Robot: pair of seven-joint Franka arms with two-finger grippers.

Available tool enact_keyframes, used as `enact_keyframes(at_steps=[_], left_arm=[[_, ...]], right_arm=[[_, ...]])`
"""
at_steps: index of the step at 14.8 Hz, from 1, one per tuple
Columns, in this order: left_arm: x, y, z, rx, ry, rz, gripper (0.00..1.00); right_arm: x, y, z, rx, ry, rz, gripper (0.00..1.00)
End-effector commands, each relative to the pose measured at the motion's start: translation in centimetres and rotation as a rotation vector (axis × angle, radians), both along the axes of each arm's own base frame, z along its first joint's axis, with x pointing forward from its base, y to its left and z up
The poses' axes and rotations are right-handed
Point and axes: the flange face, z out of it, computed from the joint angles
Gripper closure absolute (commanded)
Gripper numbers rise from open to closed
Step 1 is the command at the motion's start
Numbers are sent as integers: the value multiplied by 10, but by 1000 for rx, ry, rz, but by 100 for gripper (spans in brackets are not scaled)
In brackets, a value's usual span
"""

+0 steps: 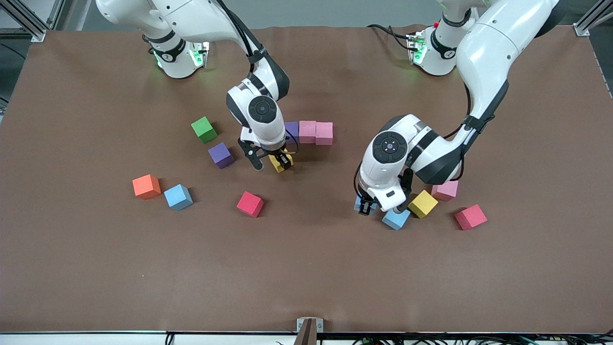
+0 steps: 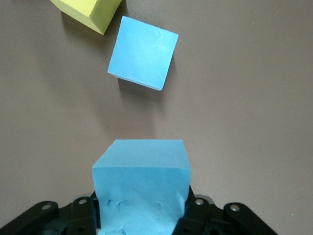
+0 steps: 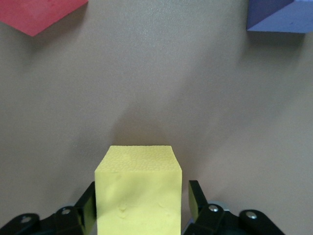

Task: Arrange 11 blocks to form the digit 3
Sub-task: 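Close the right gripper on the yellow cube and lift it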

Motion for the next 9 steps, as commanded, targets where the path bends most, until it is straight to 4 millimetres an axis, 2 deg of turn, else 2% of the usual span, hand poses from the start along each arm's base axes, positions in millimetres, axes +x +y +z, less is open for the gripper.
enact_keyframes(at_steps=[1, 6, 8, 9], left_arm=[[2, -2, 1, -8, 3, 12, 45], [3, -1, 1, -7, 3, 13, 45], [3, -1, 1, -7, 3, 13, 45], [3, -1, 2, -7, 0, 13, 45]], right_arm=[[-1, 5, 0, 1, 0, -11, 33], [3, 6, 3, 11, -12, 7, 85], [5, 8, 7, 15, -21, 18, 89], [7, 9, 10, 21, -26, 44, 95]])
